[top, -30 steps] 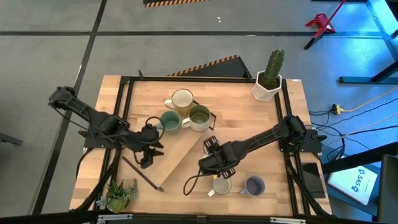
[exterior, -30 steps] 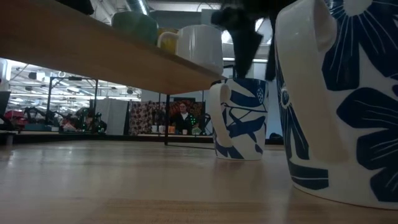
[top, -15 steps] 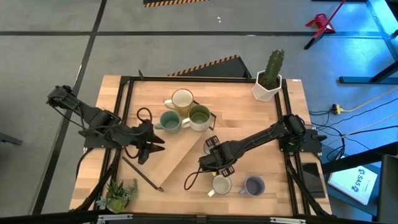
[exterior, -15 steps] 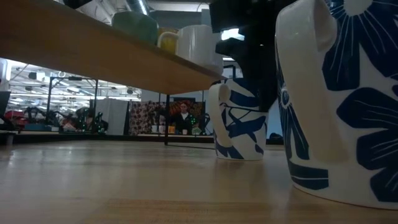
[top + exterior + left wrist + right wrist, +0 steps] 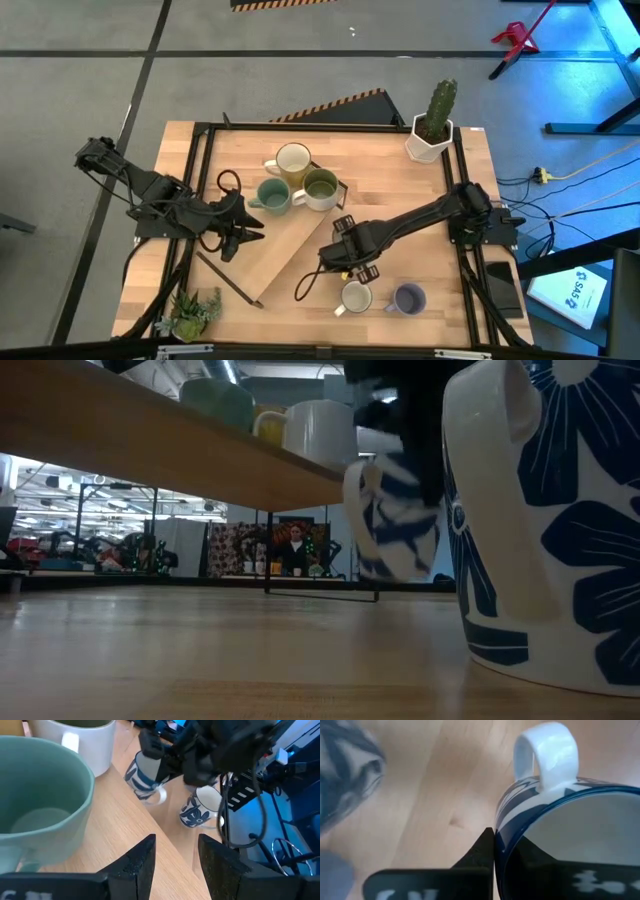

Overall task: Place coffee mugs
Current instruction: Put the flowered mug on the shelf

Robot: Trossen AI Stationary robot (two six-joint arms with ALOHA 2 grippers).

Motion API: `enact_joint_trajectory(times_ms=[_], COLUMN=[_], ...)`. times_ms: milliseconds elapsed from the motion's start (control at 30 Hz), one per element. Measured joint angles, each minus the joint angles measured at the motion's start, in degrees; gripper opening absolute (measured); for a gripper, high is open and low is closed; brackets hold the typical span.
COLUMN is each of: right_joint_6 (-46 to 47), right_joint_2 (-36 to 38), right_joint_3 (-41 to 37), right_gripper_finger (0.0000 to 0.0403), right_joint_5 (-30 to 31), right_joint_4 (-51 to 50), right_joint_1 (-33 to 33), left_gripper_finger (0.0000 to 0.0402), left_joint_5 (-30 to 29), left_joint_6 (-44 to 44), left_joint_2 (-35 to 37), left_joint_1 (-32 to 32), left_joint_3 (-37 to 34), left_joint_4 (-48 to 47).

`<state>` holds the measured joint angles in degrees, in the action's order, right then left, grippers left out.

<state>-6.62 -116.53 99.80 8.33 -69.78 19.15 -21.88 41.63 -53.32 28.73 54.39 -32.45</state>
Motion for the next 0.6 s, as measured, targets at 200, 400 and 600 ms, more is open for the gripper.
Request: enact_joint_trajectory(times_ms=[200, 400, 600], right_joint_6=[-2.9, -5.6, -12.2], right_joint_2=[0.0, 0.1, 0.2], right_joint_3=[11.4, 25.4, 34.5], right_gripper_finger=[0.0005, 0.0004, 0.0003], right_joint_5=[-0.5, -2.2, -0.7], right_joint_4=[-7.3, -13.0, -11.1], right_joint_1=[0.0, -0.1, -0.1], left_gripper_finger=[0.0142, 0.0142, 0.0142], left_joint_5=[0.3, 0.1, -1.4], left_joint_6=[0.0, 0.0, -1.3], left_joint_2=[1.8, 4.4, 6.3], left_joint_1=[0.0, 0.0, 0.0], left_joint_3=[0.0, 0.0, 0.0], left_joint_4=[0.0, 0.0, 0.0])
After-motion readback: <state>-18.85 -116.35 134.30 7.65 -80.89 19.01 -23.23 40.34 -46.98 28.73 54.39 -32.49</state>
